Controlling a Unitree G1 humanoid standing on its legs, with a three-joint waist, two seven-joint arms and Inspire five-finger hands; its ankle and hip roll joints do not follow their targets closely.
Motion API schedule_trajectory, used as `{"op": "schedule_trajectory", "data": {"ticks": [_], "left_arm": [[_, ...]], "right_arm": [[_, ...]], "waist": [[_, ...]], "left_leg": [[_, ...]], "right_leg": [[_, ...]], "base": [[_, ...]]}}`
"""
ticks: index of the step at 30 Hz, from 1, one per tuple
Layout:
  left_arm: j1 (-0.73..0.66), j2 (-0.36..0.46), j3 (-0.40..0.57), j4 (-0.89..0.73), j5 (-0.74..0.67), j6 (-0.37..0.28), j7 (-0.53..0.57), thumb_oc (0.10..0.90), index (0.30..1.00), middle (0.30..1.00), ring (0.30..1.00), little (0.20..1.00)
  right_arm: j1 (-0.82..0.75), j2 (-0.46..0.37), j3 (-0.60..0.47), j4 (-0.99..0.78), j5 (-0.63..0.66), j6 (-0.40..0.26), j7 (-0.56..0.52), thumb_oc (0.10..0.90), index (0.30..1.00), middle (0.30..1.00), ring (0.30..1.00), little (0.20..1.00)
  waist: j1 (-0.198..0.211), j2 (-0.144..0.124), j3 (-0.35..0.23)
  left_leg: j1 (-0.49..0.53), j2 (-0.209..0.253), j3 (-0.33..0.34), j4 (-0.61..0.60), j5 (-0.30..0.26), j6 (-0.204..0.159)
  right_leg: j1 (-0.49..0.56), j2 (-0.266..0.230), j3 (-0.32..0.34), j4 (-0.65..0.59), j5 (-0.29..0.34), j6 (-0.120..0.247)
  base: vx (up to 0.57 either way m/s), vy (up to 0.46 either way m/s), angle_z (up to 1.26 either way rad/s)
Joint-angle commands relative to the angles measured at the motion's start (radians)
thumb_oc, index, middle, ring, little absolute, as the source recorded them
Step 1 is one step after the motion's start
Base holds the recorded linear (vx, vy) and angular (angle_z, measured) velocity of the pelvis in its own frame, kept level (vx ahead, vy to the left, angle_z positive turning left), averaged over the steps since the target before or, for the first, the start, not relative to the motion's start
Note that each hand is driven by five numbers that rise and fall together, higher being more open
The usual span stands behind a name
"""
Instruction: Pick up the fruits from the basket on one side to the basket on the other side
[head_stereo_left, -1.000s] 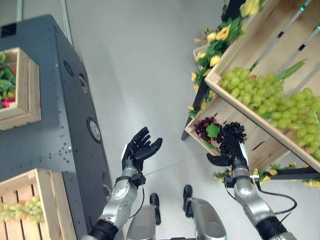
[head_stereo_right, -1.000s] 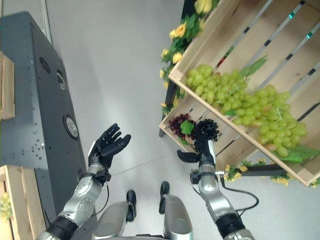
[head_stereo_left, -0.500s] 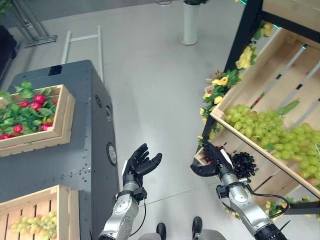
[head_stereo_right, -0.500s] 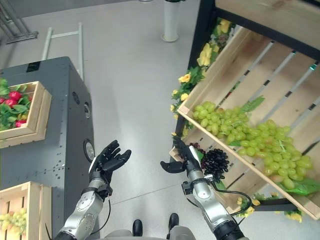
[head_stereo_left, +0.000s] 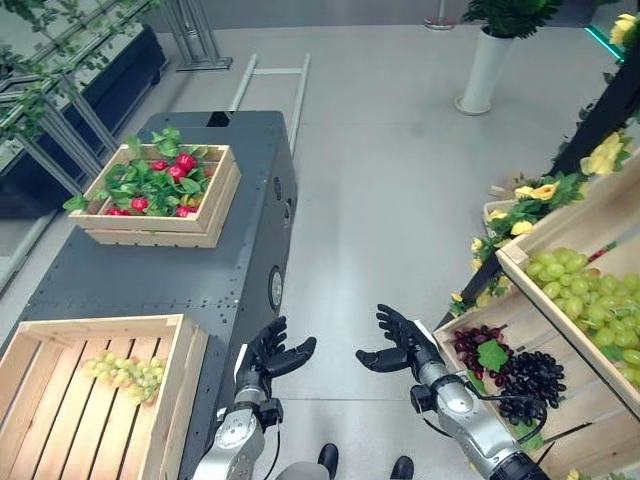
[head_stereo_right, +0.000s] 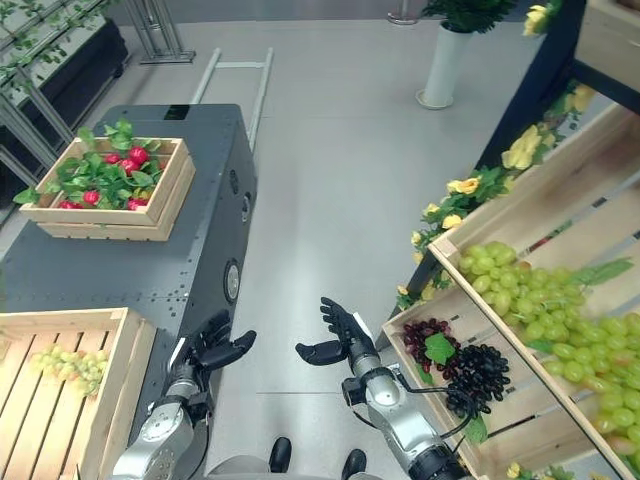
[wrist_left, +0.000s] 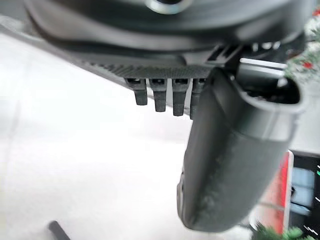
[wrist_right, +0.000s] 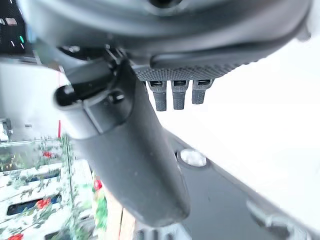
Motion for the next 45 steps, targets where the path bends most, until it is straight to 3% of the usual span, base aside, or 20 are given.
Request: {"op": "schedule_trajectory", "data": {"ticks": [1, 5, 8, 9, 11, 13, 15, 17, 19, 21, 23, 27, 31, 32, 33, 35, 37, 39, 40, 45], "left_arm": [[-0.066, -0.004, 0.001, 0.021, -0.021, -0.036, 0.008, 0.800, 0.900, 0.900, 0.900, 0.900], [-0.069, -0.028, -0.017, 0.038, -0.017, -0.069, 0.024, 0.800, 0.900, 0.900, 0.900, 0.900], [-0.068, -0.018, -0.024, 0.021, 0.011, -0.048, 0.014, 0.800, 0.900, 0.900, 0.900, 0.900], [-0.069, -0.003, -0.042, 0.014, 0.053, -0.042, 0.009, 0.800, 0.900, 0.900, 0.900, 0.900], [-0.068, 0.024, -0.063, 0.004, 0.089, -0.031, 0.026, 0.800, 0.900, 0.900, 0.900, 0.900], [-0.065, 0.046, -0.061, 0.014, 0.109, -0.014, 0.028, 0.800, 0.900, 0.900, 0.900, 0.900], [-0.071, 0.061, -0.062, 0.036, 0.117, -0.007, 0.009, 0.800, 0.900, 0.900, 0.900, 0.900], [-0.095, 0.059, -0.059, 0.063, 0.125, -0.011, -0.013, 0.800, 0.900, 0.900, 0.900, 0.900], [-0.127, 0.050, -0.075, 0.089, 0.136, -0.022, -0.030, 0.800, 0.900, 0.900, 0.900, 0.900], [-0.136, 0.049, -0.083, 0.091, 0.125, -0.020, -0.037, 0.800, 0.900, 0.900, 0.900, 0.900], [-0.120, 0.035, -0.072, 0.082, 0.123, -0.022, -0.036, 0.800, 0.900, 0.900, 0.900, 0.900], [-0.114, 0.028, -0.076, 0.041, 0.135, -0.004, -0.039, 0.800, 0.900, 0.900, 0.900, 0.900], [-0.142, 0.024, -0.114, 0.032, 0.146, 0.002, -0.024, 0.800, 0.900, 0.900, 0.900, 0.900], [-0.163, 0.021, -0.119, 0.037, 0.151, 0.009, -0.037, 0.800, 0.900, 0.900, 0.900, 0.900], [-0.193, 0.014, -0.132, 0.050, 0.160, 0.022, -0.059, 0.800, 0.900, 0.900, 0.900, 0.900], [-0.231, 0.001, -0.157, 0.076, 0.175, 0.030, -0.102, 0.800, 0.900, 0.900, 0.900, 0.900], [-0.251, -0.007, -0.186, 0.078, 0.194, 0.017, -0.124, 0.800, 0.900, 0.900, 0.900, 0.900], [-0.243, -0.004, -0.194, 0.062, 0.201, 0.017, -0.112, 0.800, 0.900, 0.900, 0.900, 0.900], [-0.217, 0.004, -0.192, 0.048, 0.195, 0.007, -0.078, 0.800, 0.900, 0.900, 0.900, 0.900], [-0.193, 0.038, -0.169, 0.007, 0.204, 0.013, -0.085, 0.800, 0.900, 0.900, 0.900, 0.900]], "right_arm": [[-0.063, 0.036, 0.030, -0.038, 0.050, -0.100, 0.070, 0.800, 0.900, 0.900, 0.900, 0.900], [-0.072, 0.054, 0.032, -0.021, 0.170, -0.121, 0.065, 0.800, 0.900, 0.900, 0.900, 0.900], [-0.067, 0.070, 0.014, 0.005, 0.185, -0.136, 0.056, 0.800, 0.900, 0.900, 0.900, 0.900], [-0.066, 0.079, 0.000, 0.023, 0.200, -0.160, 0.032, 0.800, 0.900, 0.900, 0.900, 0.900], [-0.052, 0.073, -0.008, 0.005, 0.214, -0.187, 0.007, 0.800, 0.900, 0.900, 0.900, 0.900], [-0.040, 0.058, -0.016, -0.026, 0.235, -0.183, -0.016, 0.800, 0.900, 0.900, 0.900, 0.900], [-0.030, 0.048, -0.021, -0.060, 0.266, -0.178, -0.051, 0.800, 0.900, 0.900, 0.900, 0.900], [-0.022, 0.038, -0.023, -0.076, 0.288, -0.188, -0.047, 0.800, 0.900, 0.900, 0.900, 0.900], [-0.021, 0.039, -0.026, -0.053, 0.274, -0.215, -0.053, 0.800, 0.900, 0.900, 0.900, 0.900], [-0.028, 0.035, -0.037, -0.025, 0.273, -0.211, -0.044, 0.800, 0.900, 0.900, 0.900, 0.900], [-0.051, 0.036, -0.050, 0.006, 0.286, -0.190, 0.015, 0.800, 0.900, 0.900, 0.900, 0.900], [-0.065, 0.014, -0.063, -0.009, 0.244, -0.208, -0.015, 0.800, 0.900, 0.900, 0.900, 0.900], [-0.105, -0.006, -0.079, -0.021, 0.165, -0.246, -0.060, 0.800, 0.900, 0.900, 0.900, 0.900], [-0.116, -0.013, -0.085, -0.024, 0.146, -0.260, -0.071, 0.800, 0.900, 0.900, 0.900, 0.900], [-0.115, -0.021, -0.096, -0.035, 0.123, -0.272, -0.102, 0.800, 0.900, 0.900, 0.900, 0.900], [-0.095, -0.039, -0.118, -0.058, 0.094, -0.285, -0.148, 0.800, 0.900, 0.900, 0.900, 0.900], [-0.066, -0.068, -0.135, -0.091, 0.076, -0.316, -0.162, 0.800, 0.900, 0.900, 0.900, 0.900], [-0.050, -0.080, -0.144, -0.098, 0.066, -0.334, -0.133, 0.800, 0.900, 0.900, 0.900, 0.900], [-0.027, -0.082, -0.152, -0.123, 0.077, -0.317, -0.102, 0.800, 0.900, 0.900, 0.900, 0.900], [0.004, -0.088, -0.157, -0.155, 0.081, -0.318, -0.083, 0.800, 0.900, 0.900, 0.900, 0.900]], "waist": [[0.021, -0.032, -0.044], [0.036, -0.040, -0.040], [0.042, -0.040, -0.037], [0.044, -0.035, -0.026], [0.033, -0.021, 0.002], [0.010, -0.008, 0.020], [-0.024, -0.018, 0.026], [-0.066, -0.023, 0.033], [-0.103, -0.021, 0.029], [-0.115, -0.025, 0.019], [-0.076, -0.035, 0.011], [-0.047, -0.055, 0.003], [-0.037, -0.065, 0.008], [-0.044, -0.060, 0.008], [-0.069, -0.059, 0.005], [-0.122, -0.061, 0.011], [-0.169, -0.048, 0.029], [-0.183, -0.035, 0.029], [-0.178, -0.019, 0.013], [-0.165, -0.010, -0.011]], "left_leg": [[-0.044, -0.033, 0.001, -0.008, -0.003, 0.036], [-0.041, -0.046, -0.020, -0.008, -0.002, 0.051], [-0.043, -0.063, -0.032, 0.000, -0.007, 0.070], [-0.049, -0.093, -0.057, 0.018, -0.007, 0.097], [-0.039, -0.122, -0.102, 0.030, -0.013, 0.114], [-0.049, -0.136, -0.143, 0.039, 0.002, 0.112], [-0.050, -0.148, -0.188, 0.045, 0.004, 0.100], [-0.049, -0.164, -0.247, 0.065, -0.011, 0.092], [-0.055, -0.190, -0.308, 0.070, -0.027, 0.091], [-0.066, -0.204, -0.360, 0.080, -0.023, 0.086], [-0.076, -0.185, -0.345, 0.081, -0.010, 0.075], [-0.110, -0.161, -0.310, 0.114, -0.013, 0.061], [-0.167, -0.121, -0.209, 0.150, -0.007, 0.029], [-0.178, -0.081, -0.115, 0.118, 0.011, 0.008], [-0.195, -0.034, 0.035, 0.121, 0.011, -0.014], [-0.211, 0.036, 0.259, 0.211, 0.002, -0.036], [-0.192, 0.098, 0.400, 0.216, 0.000, -0.066], [-0.150, 0.097, 0.409, 0.120, 0.001, -0.059], [-0.117, 0.068, 0.349, 0.031, 0.028, -0.058], [-0.076, 0.059, 0.331, -0.008, 0.021, -0.041]], "right_leg": [[0.010, -0.073, -0.016, 0.052, -0.003, -0.011], [0.006, -0.091, -0.027, 0.109, -0.011, -0.002], [-0.002, -0.117, -0.033, 0.196, -0.004, 0.002], [-0.055, -0.159, -0.016, 0.374, 0.041, 0.010], [-0.168, -0.169, 0.069, 0.625, 0.076, 0.012], [-0.258, -0.118, 0.128, 0.718, 0.078, -0.011], [-0.294, -0.005, 0.195, 0.626, 0.062, -0.008], [-0.316, 0.079, 0.305, 0.402, 0.070, -0.014], [-0.331, 0.151, 0.449, 0.274, 0.084, -0.025], [-0.312, 0.190, 0.509, 0.257, 0.064, -0.045], [-0.213, 0.130, 0.426, 0.156, 0.063, -0.046], [-0.134, 0.100, 0.387, 0.076, 0.060, -0.056], [-0.101, 0.075, 0.297, 0.008, 0.064, -0.069], [-0.091, 0.069, 0.246, 0.000, 0.052, -0.071], [-0.079, 0.053, 0.175, 0.000, 0.033, -0.074], [-0.054, 0.025, 0.066, 0.000, 0.016, -0.085], [-0.036, 0.004, -0.012, 0.026, -0.008, -0.083], [-0.038, -0.008, -0.019, 0.039, -0.015, -0.070], [-0.030, -0.011, -0.008, 0.036, -0.006, -0.048], [-0.016, -0.008, -0.024, 0.028, -0.014, -0.045]], "base": [[0.07, 0.044, 0.23], [0.09, 0.165, 0.20], [0.09, 0.224, 0.18], [0.13, 0.289, 0.38], [0.14, 0.270, 0.46], [0.06, 0.047, 0.63], [0.09, -0.158, 1.01], [0.13, -0.232, 1.19], [0.10, -0.269, 1.34], [0.12, -0.270, 2.03], [0.17, -0.278, 1.79], [0.09, -0.229, 0.57], [-0.03, -0.145, 0.24], [-0.04, -0.074, 0.42], [-0.03, -0.063, 0.60], [0.00, -0.018, 1.35], [-0.02, 0.109, 2.30], [0.02, 0.229, 1.87], [0.09, 0.175, 0.52], [0.10, 0.114, 0.01]]}}
